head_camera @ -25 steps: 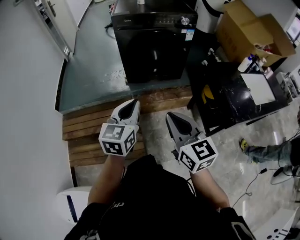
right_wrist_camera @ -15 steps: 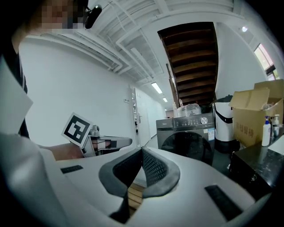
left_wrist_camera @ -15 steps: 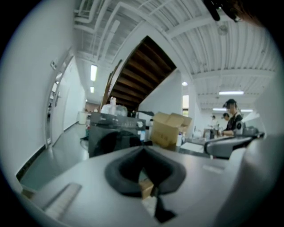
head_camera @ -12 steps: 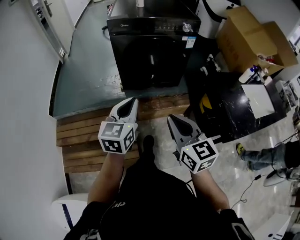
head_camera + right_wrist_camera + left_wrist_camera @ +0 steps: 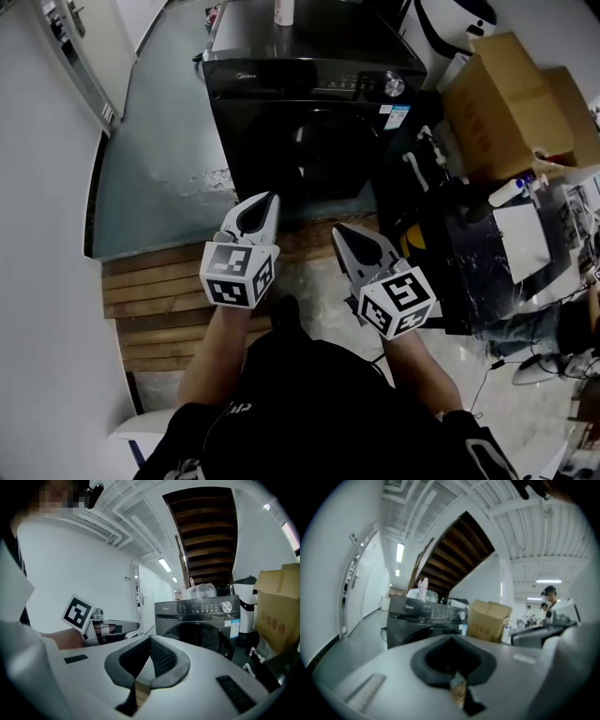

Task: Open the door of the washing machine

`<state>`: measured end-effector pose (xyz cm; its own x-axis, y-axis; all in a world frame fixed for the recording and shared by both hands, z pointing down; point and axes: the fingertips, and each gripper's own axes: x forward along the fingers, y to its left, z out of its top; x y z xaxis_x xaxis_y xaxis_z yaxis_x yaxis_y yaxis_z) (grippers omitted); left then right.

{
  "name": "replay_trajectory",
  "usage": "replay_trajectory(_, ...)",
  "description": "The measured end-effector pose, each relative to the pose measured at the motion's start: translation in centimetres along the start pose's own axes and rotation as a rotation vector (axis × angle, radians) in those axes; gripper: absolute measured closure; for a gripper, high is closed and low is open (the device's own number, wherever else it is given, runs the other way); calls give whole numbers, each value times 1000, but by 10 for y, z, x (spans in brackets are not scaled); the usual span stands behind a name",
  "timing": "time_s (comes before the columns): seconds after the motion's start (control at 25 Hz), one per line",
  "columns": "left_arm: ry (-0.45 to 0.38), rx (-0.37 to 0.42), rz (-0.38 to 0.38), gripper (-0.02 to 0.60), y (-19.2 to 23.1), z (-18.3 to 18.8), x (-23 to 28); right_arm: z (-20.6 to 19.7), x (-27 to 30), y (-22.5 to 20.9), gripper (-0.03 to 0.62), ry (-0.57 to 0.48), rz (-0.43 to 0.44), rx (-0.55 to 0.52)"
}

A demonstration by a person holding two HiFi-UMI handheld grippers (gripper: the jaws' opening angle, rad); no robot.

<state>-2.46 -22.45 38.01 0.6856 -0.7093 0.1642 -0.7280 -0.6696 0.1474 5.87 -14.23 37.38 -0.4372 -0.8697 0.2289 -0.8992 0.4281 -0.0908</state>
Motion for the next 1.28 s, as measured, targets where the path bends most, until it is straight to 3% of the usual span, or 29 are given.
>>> replay_trajectory(0.24,-3,-14,21,574,62,22,44,20,83,-11,600,39,51,-5)
replay_trajectory(0.44,21,-46,32,574,96,16,65,18,127,-6,599,89,96,-8)
replay_trajectory(0.96,56,-36,41,574,115,11,100,25,157,-54,599,77,65,-3)
replay_trajectory(1.28,40,-6,37,574,103,32,152,37,159,-138,599,63,-12,3)
